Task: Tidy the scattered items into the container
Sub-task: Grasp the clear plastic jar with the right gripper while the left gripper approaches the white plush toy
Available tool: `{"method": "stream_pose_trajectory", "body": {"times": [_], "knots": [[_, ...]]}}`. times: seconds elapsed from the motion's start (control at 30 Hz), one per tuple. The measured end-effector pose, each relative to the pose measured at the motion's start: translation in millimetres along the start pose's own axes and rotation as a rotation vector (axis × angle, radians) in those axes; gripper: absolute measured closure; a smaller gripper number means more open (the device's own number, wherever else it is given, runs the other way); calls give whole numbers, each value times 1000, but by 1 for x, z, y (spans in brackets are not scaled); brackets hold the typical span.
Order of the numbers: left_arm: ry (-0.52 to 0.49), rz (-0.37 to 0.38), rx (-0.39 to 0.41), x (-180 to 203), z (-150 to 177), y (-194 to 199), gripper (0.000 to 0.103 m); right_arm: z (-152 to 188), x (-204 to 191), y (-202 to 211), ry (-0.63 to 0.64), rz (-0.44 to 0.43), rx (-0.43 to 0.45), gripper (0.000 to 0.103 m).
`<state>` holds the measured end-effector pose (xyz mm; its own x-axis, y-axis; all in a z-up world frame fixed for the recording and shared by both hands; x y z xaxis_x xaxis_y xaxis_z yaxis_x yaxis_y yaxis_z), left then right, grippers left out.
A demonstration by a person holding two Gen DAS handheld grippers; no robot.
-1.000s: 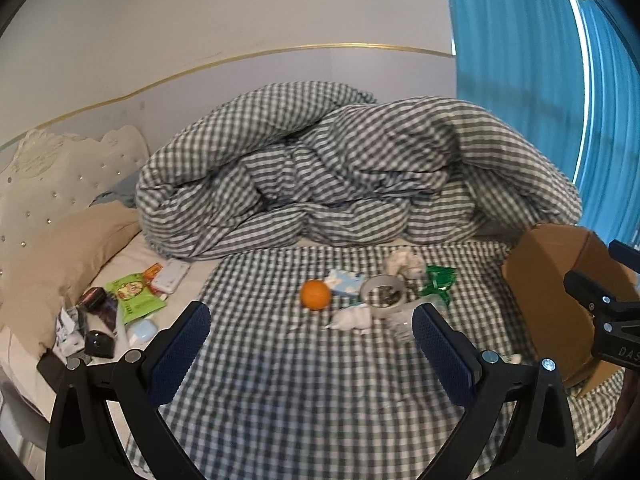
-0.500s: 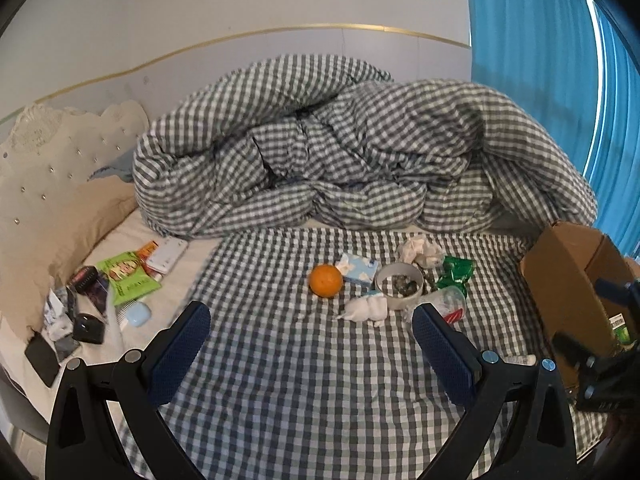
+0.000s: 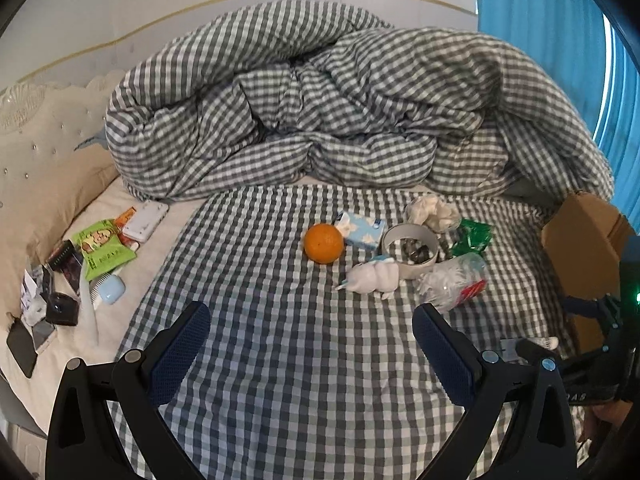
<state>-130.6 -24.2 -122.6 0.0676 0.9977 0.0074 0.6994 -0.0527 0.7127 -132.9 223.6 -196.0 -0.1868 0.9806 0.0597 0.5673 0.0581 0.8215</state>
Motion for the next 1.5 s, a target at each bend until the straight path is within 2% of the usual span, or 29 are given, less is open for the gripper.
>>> {"method": "stream_pose_trajectory", "body": {"times": [0.2, 0.57, 0.6, 0.63, 0.67, 0.8, 1.13, 1.33, 1.5], "knots": [[5, -8, -34, -7, 4, -23, 0, -37, -26, -40, -10, 2, 36, 0], [25, -16, -75, -19, 2, -56, 0, -55, -35, -111, -11, 5, -21, 1], [27, -14, -77, -19, 2, -58, 0, -55, -34, -114, -27, -3, -24, 4], [28, -11, -81, -19, 2, -60, 0, -55, -31, -116, -50, -24, -26, 14], [28, -7, -85, -18, 2, -63, 0, -54, -28, -118, -74, -44, -33, 14], [19, 24, -98, -6, 3, -77, 0, -51, -20, -110, -126, -71, -29, 14], [-14, 102, -117, 39, -6, -126, 0, -46, 5, -50, -184, -32, 48, 14], [-14, 83, -156, 51, -3, -159, 0, -51, 16, -25, -186, -8, 93, 14], [20, 71, -177, 52, 0, -183, 0, -51, 21, -15, -205, -21, 108, 14]]}}
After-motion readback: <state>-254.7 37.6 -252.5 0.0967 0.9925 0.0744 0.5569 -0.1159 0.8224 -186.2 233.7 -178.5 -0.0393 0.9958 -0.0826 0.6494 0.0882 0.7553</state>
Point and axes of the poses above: each gripper's, at about its wrist camera, not at the fingertips, and y roughly against the way its jaws point, x to its right, z to its underside, the point moved 5 cm from there along -y, roughly the way its jaws point, and after that the axes turned 2 degrees about z, right-handed, at the moved point
